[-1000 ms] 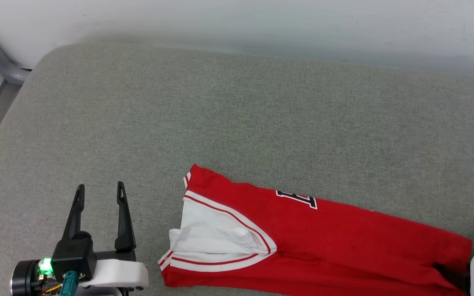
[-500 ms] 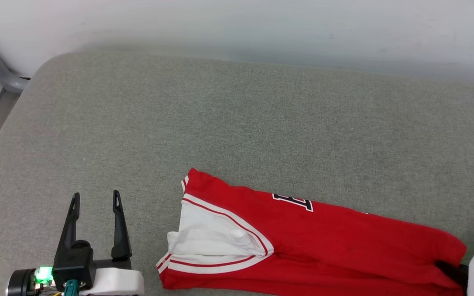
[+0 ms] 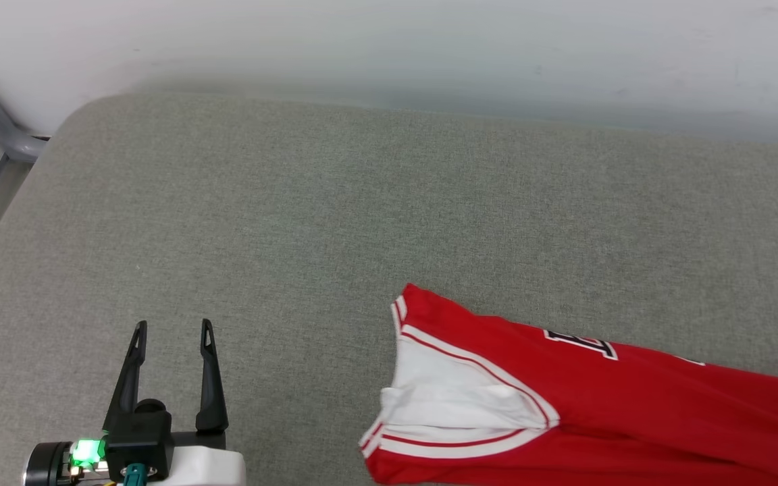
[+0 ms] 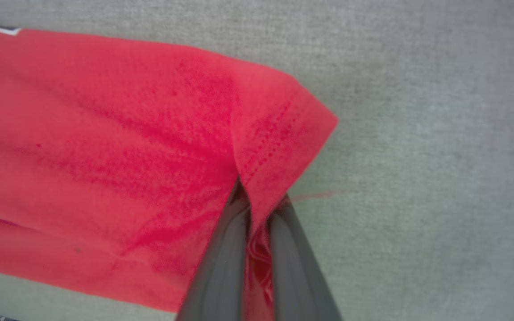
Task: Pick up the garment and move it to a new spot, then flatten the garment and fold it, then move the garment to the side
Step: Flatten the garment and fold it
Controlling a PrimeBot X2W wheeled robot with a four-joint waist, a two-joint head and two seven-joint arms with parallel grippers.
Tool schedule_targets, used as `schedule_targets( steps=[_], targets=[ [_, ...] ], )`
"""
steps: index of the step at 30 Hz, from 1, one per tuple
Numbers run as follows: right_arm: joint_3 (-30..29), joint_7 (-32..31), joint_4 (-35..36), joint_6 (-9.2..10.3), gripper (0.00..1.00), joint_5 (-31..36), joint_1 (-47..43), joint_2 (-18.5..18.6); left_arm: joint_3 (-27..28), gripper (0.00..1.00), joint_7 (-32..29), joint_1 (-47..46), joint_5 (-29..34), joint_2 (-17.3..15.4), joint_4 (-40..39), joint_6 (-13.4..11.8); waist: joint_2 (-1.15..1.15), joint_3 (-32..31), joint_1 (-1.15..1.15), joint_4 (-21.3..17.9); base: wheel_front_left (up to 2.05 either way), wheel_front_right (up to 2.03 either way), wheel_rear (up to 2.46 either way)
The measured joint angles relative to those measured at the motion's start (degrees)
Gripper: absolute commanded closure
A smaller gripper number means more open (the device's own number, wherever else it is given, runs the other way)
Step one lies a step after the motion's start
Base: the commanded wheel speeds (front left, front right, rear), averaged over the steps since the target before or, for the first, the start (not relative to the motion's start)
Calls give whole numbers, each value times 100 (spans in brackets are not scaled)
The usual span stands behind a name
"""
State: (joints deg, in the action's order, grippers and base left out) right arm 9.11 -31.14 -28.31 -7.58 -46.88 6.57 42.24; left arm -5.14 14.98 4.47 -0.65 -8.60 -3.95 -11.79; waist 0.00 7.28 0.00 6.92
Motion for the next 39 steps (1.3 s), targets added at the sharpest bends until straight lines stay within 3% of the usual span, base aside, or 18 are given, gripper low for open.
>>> schedule_targets(
  steps=[3,9,16,22,30,39],
  targets=[
    [-52,91,-191,1,100,325,24,97,3,0,0,15,11,-5,7,4,0,-40,0,-2,0,0,0],
    [-255,91,-11,3,100,76,-42,-37,14,0,1,121,16,-22,42,20,0,-130,0,-41,0,0,0],
    [-478,-201,1234,7,100,-519,-460,-194,31,0,1,237,15,-41,70,34,0,-227,0,-94,0,0,0],
    [-445,-544,2424,7,100,-575,-657,-391,-9,0,1,231,57,-63,110,47,0,-195,0,-102,0,0,0],
    [163,-1001,3415,7,100,-171,-281,-681,-136,0,1,93,89,-51,180,46,0,-64,0,16,0,0,0],
    [1527,-1200,3599,7,100,104,820,-935,-257,0,1,-107,91,-30,244,45,0,129,0,217,0,0,0]
  ],
)
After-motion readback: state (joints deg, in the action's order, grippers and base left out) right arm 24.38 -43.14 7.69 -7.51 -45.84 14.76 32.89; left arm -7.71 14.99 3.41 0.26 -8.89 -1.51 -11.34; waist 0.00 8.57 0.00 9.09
